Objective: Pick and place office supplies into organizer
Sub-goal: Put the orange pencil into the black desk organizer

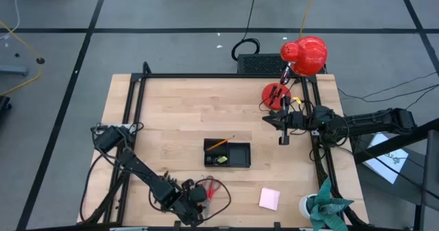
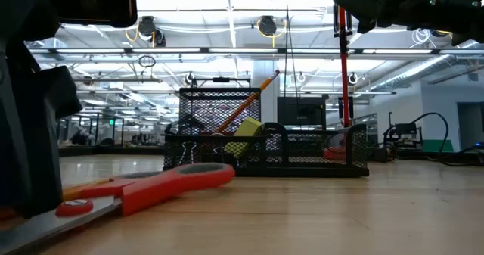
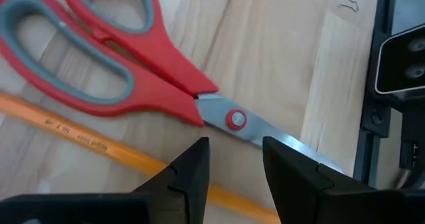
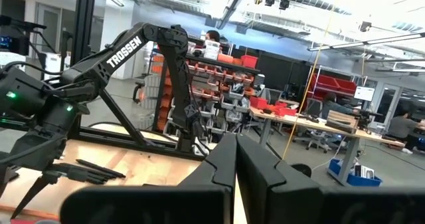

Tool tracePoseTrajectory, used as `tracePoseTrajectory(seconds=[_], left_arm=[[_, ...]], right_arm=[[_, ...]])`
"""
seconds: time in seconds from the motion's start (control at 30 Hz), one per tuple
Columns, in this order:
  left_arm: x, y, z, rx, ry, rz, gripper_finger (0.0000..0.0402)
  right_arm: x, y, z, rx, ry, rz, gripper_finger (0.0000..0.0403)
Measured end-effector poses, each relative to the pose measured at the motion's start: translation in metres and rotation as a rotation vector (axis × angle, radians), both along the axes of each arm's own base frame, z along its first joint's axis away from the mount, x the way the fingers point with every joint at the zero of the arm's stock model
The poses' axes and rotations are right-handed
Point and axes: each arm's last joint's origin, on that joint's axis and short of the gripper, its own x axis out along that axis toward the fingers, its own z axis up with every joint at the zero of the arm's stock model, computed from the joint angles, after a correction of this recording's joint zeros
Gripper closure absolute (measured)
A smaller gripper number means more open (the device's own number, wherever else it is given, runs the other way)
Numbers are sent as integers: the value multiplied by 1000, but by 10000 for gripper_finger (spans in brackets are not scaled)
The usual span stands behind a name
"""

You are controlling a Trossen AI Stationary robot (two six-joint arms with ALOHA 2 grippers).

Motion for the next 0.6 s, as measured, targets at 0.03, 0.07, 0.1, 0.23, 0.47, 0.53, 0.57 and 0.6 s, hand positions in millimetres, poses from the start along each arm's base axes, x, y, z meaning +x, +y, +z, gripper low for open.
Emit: tracePoseTrajectory(seconds=[0.03, 0.07, 0.1, 0.23, 0.47, 0.53, 0.57, 0.6], left_arm=[[0, 0, 0, -4, 9, 4, 254], [-1, 1, 0, -5, 18, 6, 254], [-2, 1, 0, -4, 27, 8, 254], [-3, 2, -1, 4, 51, 8, 254], [-9, 3, -3, 17, 113, 1, 254], [-10, 2, -3, 18, 120, -4, 254], [-11, 2, -2, 18, 121, -7, 254], [-11, 2, -1, 16, 121, -14, 254]], right_arm=[[0, 0, 0, 0, 0, 0, 399], [0, 0, 0, 0, -1, 0, 399], [0, 0, 0, 0, 0, 0, 399], [0, 0, 0, 0, 0, 0, 399], [0, 0, 0, 0, 1, 1, 399], [0, 0, 0, 0, 1, 1, 399], [0, 0, 0, 0, 1, 1, 399], [0, 0, 0, 0, 1, 0, 399]])
